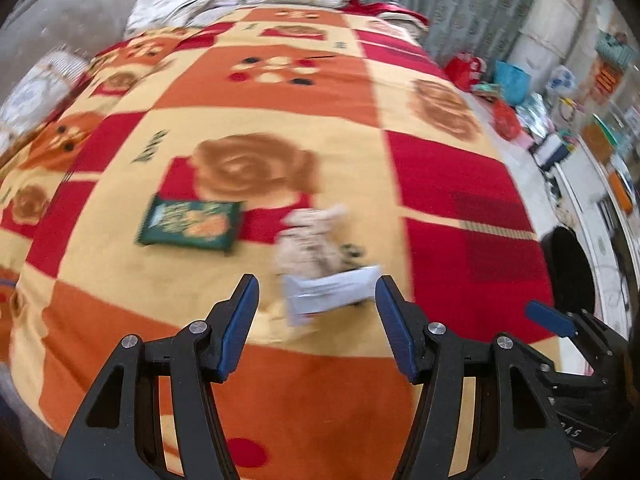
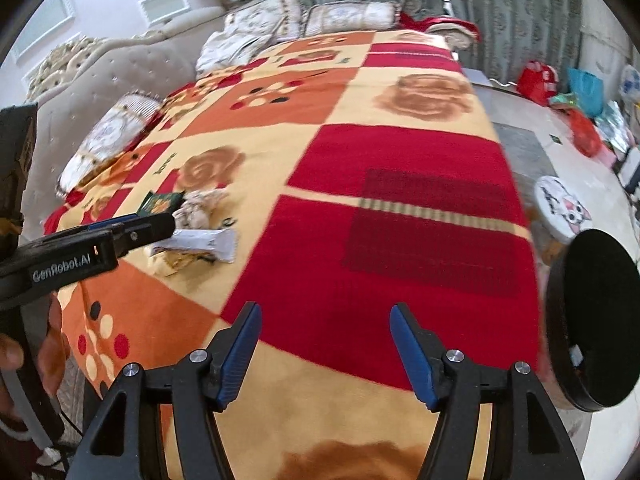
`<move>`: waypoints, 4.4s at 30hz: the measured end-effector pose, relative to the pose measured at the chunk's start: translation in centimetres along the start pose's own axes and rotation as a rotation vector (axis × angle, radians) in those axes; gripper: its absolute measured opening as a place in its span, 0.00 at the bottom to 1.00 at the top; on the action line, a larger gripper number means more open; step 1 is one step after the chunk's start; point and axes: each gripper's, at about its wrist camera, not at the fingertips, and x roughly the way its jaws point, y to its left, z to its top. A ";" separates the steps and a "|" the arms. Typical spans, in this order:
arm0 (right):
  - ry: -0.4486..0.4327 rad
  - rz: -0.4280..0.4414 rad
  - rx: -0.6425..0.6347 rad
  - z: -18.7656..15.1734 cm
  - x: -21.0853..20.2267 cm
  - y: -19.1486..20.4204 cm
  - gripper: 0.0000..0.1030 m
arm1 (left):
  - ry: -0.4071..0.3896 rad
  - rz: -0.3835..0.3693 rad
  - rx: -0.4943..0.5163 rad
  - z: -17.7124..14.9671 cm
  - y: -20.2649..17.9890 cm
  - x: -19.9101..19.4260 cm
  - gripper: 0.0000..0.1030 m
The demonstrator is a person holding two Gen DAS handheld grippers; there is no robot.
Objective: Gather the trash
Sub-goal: 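Move both open tools back over the remaining trash on the blanket, then grasp the beige crumpled tissue with the left tool while the right tool grasps the white snack wrapper, then carry the beige tissue and white wrapper over the black bin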
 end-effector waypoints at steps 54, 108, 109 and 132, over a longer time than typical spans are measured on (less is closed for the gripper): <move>0.068 0.028 -0.138 0.2 5.5 6.0 0.20 | 0.047 -0.183 -0.035 1.2 2.7 3.1 0.58; -0.209 -0.131 0.197 -2.1 -10.6 -12.0 0.17 | -0.038 -0.298 0.333 0.1 -21.1 -2.2 0.19; -0.210 -0.133 0.202 -2.2 -10.7 -12.3 0.17 | -0.037 -0.298 0.337 0.0 -21.4 -2.1 0.19; -0.212 -0.182 0.301 -4.4 -12.0 -17.8 0.17 | 0.012 -0.357 0.397 -0.9 -27.3 -0.7 0.20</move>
